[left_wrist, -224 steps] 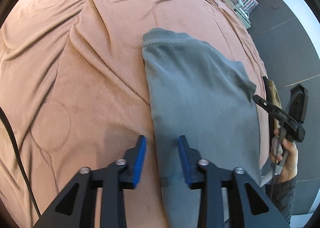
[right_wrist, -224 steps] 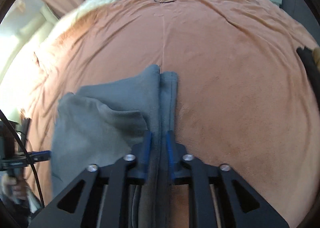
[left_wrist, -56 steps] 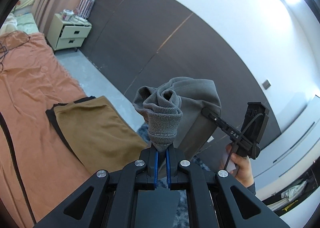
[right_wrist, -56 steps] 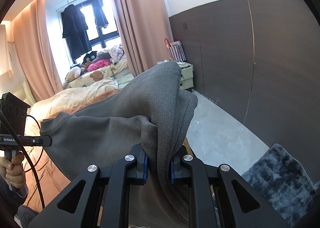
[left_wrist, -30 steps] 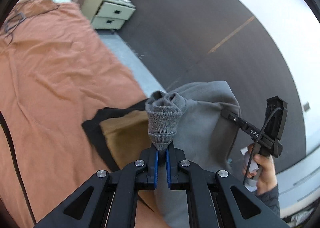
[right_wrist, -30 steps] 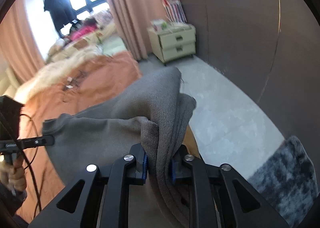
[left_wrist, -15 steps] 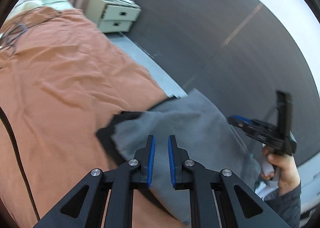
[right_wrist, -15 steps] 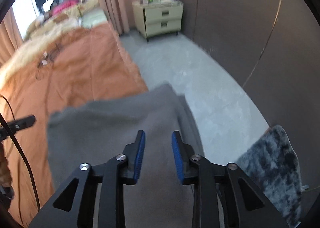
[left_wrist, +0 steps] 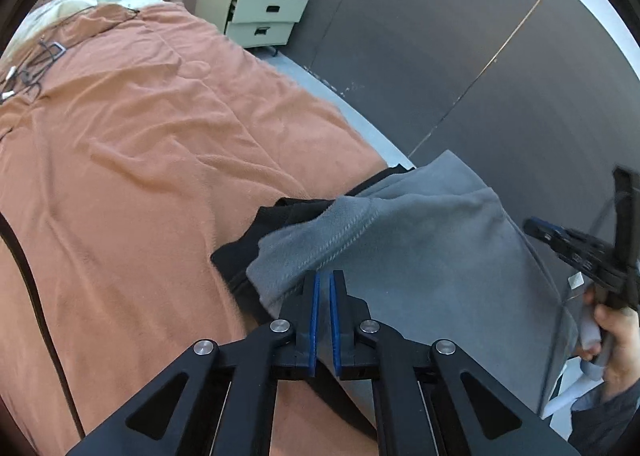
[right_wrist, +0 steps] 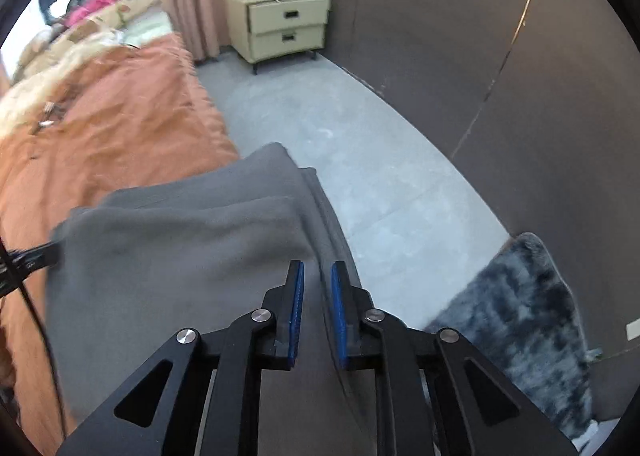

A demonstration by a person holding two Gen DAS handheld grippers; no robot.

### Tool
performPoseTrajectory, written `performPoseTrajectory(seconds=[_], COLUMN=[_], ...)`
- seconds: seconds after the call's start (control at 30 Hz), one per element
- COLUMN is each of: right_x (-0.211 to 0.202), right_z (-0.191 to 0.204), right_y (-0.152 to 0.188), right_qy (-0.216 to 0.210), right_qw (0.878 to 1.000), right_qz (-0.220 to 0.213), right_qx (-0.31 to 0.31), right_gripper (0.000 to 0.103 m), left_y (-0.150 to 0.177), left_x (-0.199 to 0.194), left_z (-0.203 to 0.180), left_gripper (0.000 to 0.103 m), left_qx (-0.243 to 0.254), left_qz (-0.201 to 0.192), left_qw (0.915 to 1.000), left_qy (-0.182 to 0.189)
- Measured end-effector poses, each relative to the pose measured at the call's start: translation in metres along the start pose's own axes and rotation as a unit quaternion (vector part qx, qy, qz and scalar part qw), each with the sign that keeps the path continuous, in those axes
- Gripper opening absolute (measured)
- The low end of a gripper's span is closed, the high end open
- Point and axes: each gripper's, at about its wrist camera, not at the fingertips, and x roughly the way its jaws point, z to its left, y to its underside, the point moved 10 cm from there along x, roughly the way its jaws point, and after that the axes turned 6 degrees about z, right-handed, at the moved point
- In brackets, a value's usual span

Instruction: Fold small clothes

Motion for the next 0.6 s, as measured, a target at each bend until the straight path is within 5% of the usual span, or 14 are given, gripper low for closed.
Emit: performPoseTrajectory(seconds=[0.17, 0.3, 0.47, 0.6], right_x=[-0.045, -0.062, -0.075, -0.071], right_z=[-0.011, -0.020, -0.039, -0.064], right_y=[0.041, 0.075, 0.126, 0.138], right_qy=[-0.025, -0.040, -0.067, -0.024], right_qw=[1.000, 0.999, 0.998, 1.000], right_qz=[-0.016, -0.015, -0.005, -0.004], right_qx=[-0.010, -0.009, -0.007, 0.004], right_gripper=[0.011, 0.011, 0.012, 0.011], left_y=[0.023, 0.050, 0.079, 0.109], left_x=[-0.009, -0.015, -0.016, -0.016], left_z=[-0.015, -0.035, -0.052, -0.066], left_gripper=[0.015, 0.047, 0.048, 0.048], left_qx=[-0.012, -0.015, -0.012, -0.017], left_qz=[0.017, 0.028, 0.040, 0.058], left_qw=[0.9994, 0.9986, 0.9979, 0.9966], left_qy=[0.027, 0.044, 0.049, 0.057])
